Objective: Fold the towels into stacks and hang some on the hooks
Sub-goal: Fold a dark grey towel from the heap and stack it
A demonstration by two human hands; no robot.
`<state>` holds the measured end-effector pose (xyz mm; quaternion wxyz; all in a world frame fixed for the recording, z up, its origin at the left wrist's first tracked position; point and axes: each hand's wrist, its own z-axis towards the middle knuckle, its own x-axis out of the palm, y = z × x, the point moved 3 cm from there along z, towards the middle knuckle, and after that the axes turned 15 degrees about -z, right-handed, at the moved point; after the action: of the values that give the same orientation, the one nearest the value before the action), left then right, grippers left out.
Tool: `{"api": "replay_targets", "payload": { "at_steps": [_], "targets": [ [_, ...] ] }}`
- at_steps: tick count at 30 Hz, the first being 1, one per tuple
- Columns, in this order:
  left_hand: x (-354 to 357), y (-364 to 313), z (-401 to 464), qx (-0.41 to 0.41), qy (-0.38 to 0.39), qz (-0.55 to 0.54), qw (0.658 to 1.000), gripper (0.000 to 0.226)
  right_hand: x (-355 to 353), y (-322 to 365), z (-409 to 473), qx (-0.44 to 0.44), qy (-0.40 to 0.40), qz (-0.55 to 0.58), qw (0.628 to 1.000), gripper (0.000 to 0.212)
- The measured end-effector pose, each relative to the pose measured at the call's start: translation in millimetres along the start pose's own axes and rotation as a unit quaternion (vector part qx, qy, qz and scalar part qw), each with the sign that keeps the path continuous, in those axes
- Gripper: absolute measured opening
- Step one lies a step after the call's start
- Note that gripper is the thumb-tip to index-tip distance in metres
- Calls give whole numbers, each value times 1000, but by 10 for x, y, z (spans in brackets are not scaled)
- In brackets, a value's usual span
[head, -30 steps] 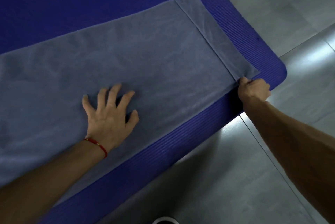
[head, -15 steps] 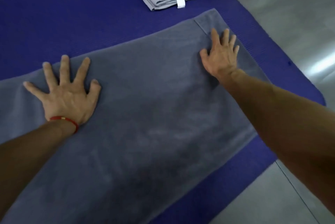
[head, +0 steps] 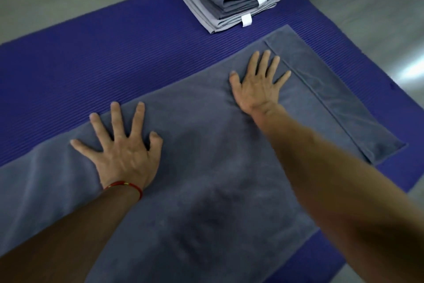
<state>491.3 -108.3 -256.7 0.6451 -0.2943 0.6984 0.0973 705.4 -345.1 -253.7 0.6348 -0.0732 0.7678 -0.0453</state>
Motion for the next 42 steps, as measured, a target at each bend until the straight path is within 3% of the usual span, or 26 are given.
{"api": "replay_targets", "payload": {
  "at_steps": [7, 12, 14, 18, 22, 27, 29, 33, 37, 39, 42],
  "targets": [
    [-61, 14, -37, -2, 18, -4, 1000, 70, 304, 31, -1530, -54, -44, -1, 998, 82],
    [-157, 152, -59, 60, 76, -74, 993, 67, 468, 183, -2712, -59, -39, -22, 997, 78],
    [-256, 486, -255, 91, 90, -118, 985, 60, 534, 309, -3179, -86, -22, -33, 996, 76],
    [-394, 1626, -901, 94, 48, -45, 993, 56, 545, 726, -3991, -133, -4, -15, 991, 77],
    [-616, 2586, -1089, 8, 56, -55, 997, 52, 513, 1333, -4706, -204, -17, 17, 979, 79],
    [-927, 3412, -1105, -115, 65, -78, 988, 47, 451, 2090, -5374, -414, -27, 25, 910, 72],
    [-1069, 3647, -1013, -160, 80, -99, 979, 50, 423, 2306, -5574, -460, -24, 24, 887, 71],
    [-1182, 4082, -747, -145, 130, -98, 976, 74, 453, 2563, -5911, -560, -24, -26, 828, 70],
    [-1387, 3918, -797, -139, 113, -131, 975, 72, 520, 2600, -6217, -626, -34, -55, 777, 72],
    [-1458, 3872, -772, -148, 86, -170, 971, 65, 597, 2567, -6326, -647, -50, -62, 758, 68],
    [-1479, 4008, -723, -166, 34, -244, 955, 33, 689, 2513, -6305, -663, -59, -57, 744, 62]
  ]
}}
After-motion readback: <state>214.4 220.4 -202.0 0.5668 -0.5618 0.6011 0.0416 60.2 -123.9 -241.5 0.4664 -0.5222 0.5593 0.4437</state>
